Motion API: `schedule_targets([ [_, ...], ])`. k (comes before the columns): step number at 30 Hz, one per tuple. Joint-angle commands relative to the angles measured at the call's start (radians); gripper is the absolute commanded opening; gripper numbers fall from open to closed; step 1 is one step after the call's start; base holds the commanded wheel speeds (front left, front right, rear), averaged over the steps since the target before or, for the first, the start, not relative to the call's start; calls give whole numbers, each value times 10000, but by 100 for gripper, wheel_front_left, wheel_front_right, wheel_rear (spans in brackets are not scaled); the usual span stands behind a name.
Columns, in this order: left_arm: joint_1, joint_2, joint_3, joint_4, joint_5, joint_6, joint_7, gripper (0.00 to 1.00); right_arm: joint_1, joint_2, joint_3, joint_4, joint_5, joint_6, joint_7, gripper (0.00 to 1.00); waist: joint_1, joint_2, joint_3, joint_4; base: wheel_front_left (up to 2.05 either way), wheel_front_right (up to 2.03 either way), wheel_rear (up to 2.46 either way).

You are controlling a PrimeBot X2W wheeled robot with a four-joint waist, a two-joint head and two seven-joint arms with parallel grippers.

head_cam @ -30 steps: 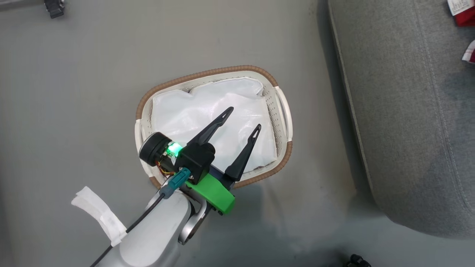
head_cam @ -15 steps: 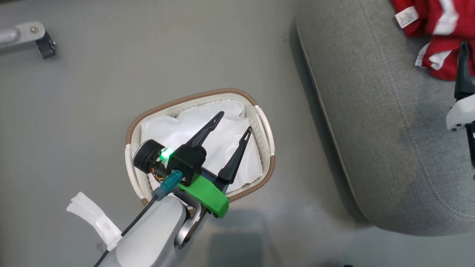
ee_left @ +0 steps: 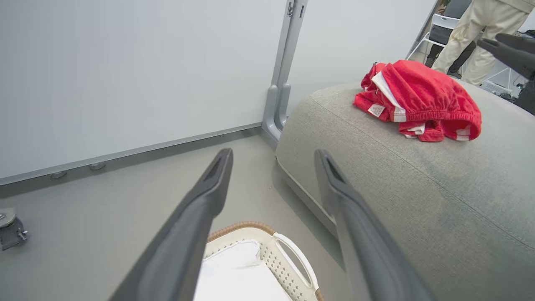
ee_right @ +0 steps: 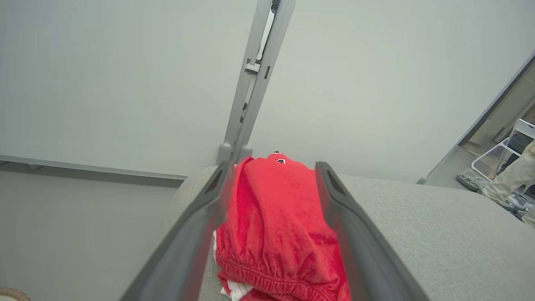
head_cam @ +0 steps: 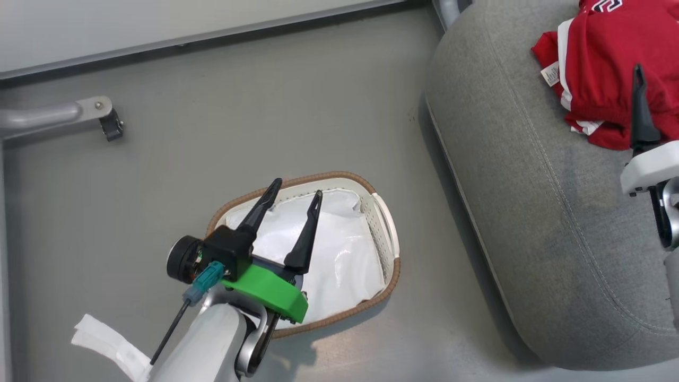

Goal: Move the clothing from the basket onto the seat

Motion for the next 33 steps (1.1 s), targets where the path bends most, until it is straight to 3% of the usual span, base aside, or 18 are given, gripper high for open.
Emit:
schedule_targets([
  [1, 277, -44, 200, -23, 77, -2, -6, 100, 60, 166, 88, -73, 19, -14, -17, 100, 0, -1, -563, 390, 0, 0, 0],
  [11, 1293, -364, 1780, -127, 296, -16, -6, 100, 796, 1268, 670, -586, 263, -14, -18, 100, 0, -1, -1301, 1248, 0, 0, 0],
  [20, 2419, -620, 3447, -544, 740, 123, -4, 100, 2578, 2505, 975, -1434, 370, -14, -18, 100, 0, -1, -1748, 1795, 0, 0, 0],
  [33, 3898, -821, 4997, -1027, 1275, 16, -4, 100, 4204, 2682, 1578, -2153, 884, -14, -18, 100, 0, -1, -2124, 1718, 0, 0, 0],
])
